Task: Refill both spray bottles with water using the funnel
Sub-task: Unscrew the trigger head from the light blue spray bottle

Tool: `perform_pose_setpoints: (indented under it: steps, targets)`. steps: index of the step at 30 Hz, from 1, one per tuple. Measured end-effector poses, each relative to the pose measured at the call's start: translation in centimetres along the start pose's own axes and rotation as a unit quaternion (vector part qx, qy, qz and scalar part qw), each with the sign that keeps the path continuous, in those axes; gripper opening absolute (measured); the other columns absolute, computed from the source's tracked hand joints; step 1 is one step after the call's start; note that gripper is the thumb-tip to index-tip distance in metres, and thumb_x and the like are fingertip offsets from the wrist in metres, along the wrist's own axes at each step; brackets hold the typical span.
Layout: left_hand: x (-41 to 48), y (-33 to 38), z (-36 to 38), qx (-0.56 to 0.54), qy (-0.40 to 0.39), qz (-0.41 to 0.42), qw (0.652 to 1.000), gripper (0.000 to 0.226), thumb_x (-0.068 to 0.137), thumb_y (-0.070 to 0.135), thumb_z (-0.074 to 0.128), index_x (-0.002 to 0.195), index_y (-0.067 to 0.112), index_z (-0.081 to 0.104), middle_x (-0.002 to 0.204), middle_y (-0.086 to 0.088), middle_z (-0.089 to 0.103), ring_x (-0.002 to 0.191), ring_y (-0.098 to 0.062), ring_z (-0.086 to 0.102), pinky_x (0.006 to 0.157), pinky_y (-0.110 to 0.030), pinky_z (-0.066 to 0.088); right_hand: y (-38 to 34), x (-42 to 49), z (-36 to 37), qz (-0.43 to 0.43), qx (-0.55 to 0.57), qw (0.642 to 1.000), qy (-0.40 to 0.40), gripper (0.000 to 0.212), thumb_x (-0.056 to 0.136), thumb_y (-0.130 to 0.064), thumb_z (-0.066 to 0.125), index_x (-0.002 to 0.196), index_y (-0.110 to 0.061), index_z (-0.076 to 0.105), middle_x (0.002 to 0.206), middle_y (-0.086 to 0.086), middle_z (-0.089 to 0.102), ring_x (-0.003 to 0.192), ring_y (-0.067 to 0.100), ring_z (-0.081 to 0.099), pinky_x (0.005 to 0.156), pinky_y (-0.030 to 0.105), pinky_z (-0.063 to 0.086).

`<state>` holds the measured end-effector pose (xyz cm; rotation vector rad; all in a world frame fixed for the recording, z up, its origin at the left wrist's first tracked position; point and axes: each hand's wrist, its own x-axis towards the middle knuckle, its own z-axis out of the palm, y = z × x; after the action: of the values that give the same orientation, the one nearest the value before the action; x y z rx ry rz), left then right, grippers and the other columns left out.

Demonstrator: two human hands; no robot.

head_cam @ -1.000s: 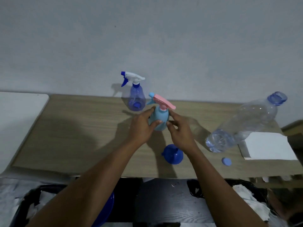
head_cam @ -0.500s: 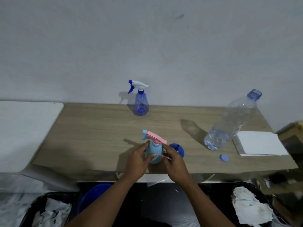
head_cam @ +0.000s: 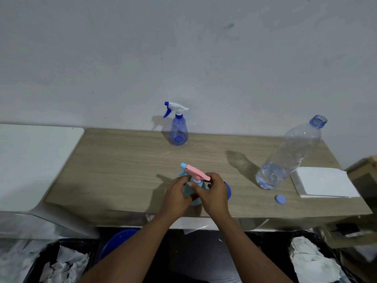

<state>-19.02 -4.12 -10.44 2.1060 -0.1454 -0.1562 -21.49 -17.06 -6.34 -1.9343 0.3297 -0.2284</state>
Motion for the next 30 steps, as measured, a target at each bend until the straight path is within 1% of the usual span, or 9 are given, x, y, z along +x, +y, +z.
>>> perform_pose_setpoints:
  steps: [4, 8, 12, 14, 19, 24, 26, 28, 30]
  targets:
    - [-0.1, 0.0, 0.1, -0.005, 0.004, -0.008, 1.000, 0.045, 0.079, 0.023, 0.078, 0.118, 0.035, 0.059, 0.120, 0.012, 0.064, 0.109, -0.009, 0.061, 0.092, -0.041, 0.055, -0.1, 0.2, 0.9, 0.009, -0.017, 1.000, 0.022, 0.032, 0.078, -0.027, 0.084, 0.100, -0.021, 0.061, 0.090, -0.012, 0.065, 0.080, 0.002, 0.063, 0.065, 0.005, 0.046]
    - [0.0, 0.4, 0.0, -0.002, -0.006, -0.018, 1.000, 0.047, 0.083, 0.024, 0.077, 0.125, 0.031, 0.057, 0.125, 0.009, 0.063, 0.114, -0.010, 0.058, 0.095, -0.034, 0.053, -0.1, -0.1, 1.1, -0.011, -0.017, 0.999, 0.029, 0.030, 0.083, -0.022, 0.080, 0.105, -0.022, 0.061, 0.092, -0.015, 0.063, 0.089, -0.014, 0.058, 0.070, 0.002, 0.044]
    - [0.4, 0.2, -0.4, 0.002, -0.012, -0.010, 1.000, 0.052, 0.081, 0.025, 0.077, 0.128, 0.029, 0.056, 0.122, 0.007, 0.064, 0.111, -0.012, 0.061, 0.093, -0.036, 0.055, 0.4, 0.3, 0.3, -0.055, -0.030, 0.998, -0.014, 0.025, 0.087, -0.017, 0.076, 0.105, -0.026, 0.062, 0.097, -0.012, 0.062, 0.094, -0.010, 0.058, 0.075, 0.004, 0.044]
    - [0.4, -0.1, -0.4, 0.006, -0.011, -0.010, 1.000, 0.055, 0.080, 0.023, 0.077, 0.130, 0.027, 0.055, 0.123, 0.007, 0.064, 0.112, -0.011, 0.060, 0.093, -0.038, 0.055, 0.8, 0.5, -0.3, -0.069, -0.032, 0.996, -0.039, 0.023, 0.087, -0.018, 0.075, 0.107, -0.022, 0.065, 0.100, -0.007, 0.064, 0.096, -0.006, 0.059, 0.077, 0.006, 0.045]
    - [0.3, -0.1, -0.3, -0.005, -0.023, -0.013, 1.000, 0.056, 0.080, 0.020, 0.078, 0.130, 0.030, 0.054, 0.126, 0.010, 0.062, 0.116, -0.010, 0.060, 0.094, -0.039, 0.056, 0.1, 0.3, 0.0, -0.011, 0.034, 0.999, -0.027, 0.036, 0.077, -0.016, 0.084, 0.106, -0.018, 0.061, 0.095, -0.011, 0.065, 0.088, -0.007, 0.061, 0.072, 0.011, 0.050]
    - [0.2, -0.2, -0.1, -0.015, -0.010, -0.013, 1.000, 0.057, 0.080, 0.021, 0.078, 0.131, 0.027, 0.055, 0.126, 0.008, 0.062, 0.116, -0.011, 0.058, 0.094, -0.038, 0.056, 0.8, 0.3, -1.0, -0.021, 0.004, 0.997, -0.074, 0.030, 0.089, -0.020, 0.073, 0.117, -0.019, 0.064, 0.106, -0.009, 0.063, 0.096, -0.015, 0.056, 0.078, 0.004, 0.044]
    - [0.1, -0.3, -0.1, -0.014, -0.007, -0.011, 1.000, 0.058, 0.079, 0.018, 0.078, 0.131, 0.029, 0.054, 0.126, 0.008, 0.061, 0.115, -0.010, 0.058, 0.094, -0.038, 0.056, 0.7, 0.4, -1.2, -0.014, 0.009, 0.996, -0.086, 0.036, 0.085, -0.025, 0.078, 0.118, -0.021, 0.064, 0.108, -0.010, 0.064, 0.098, -0.011, 0.058, 0.078, 0.005, 0.046]
    - [0.1, -0.4, 0.0, -0.013, -0.007, -0.010, 1.000, 0.059, 0.079, 0.016, 0.077, 0.131, 0.031, 0.053, 0.125, 0.010, 0.062, 0.114, -0.009, 0.060, 0.093, -0.039, 0.057, 0.3, 0.5, -0.7, 0.003, 0.028, 0.998, -0.063, 0.042, 0.076, -0.027, 0.085, 0.111, -0.019, 0.063, 0.102, -0.010, 0.067, 0.091, -0.001, 0.063, 0.073, 0.008, 0.049]
    - [0.1, -0.6, 0.2, -0.010, -0.008, -0.009, 1.000, 0.061, 0.079, 0.018, 0.077, 0.133, 0.031, 0.051, 0.126, 0.010, 0.061, 0.114, -0.010, 0.060, 0.093, -0.039, 0.056, 0.0, 0.5, -0.2, 0.008, 0.020, 0.999, -0.035, 0.037, 0.077, -0.025, 0.085, 0.106, -0.016, 0.063, 0.098, -0.007, 0.067, 0.086, 0.003, 0.063, 0.070, 0.010, 0.049]
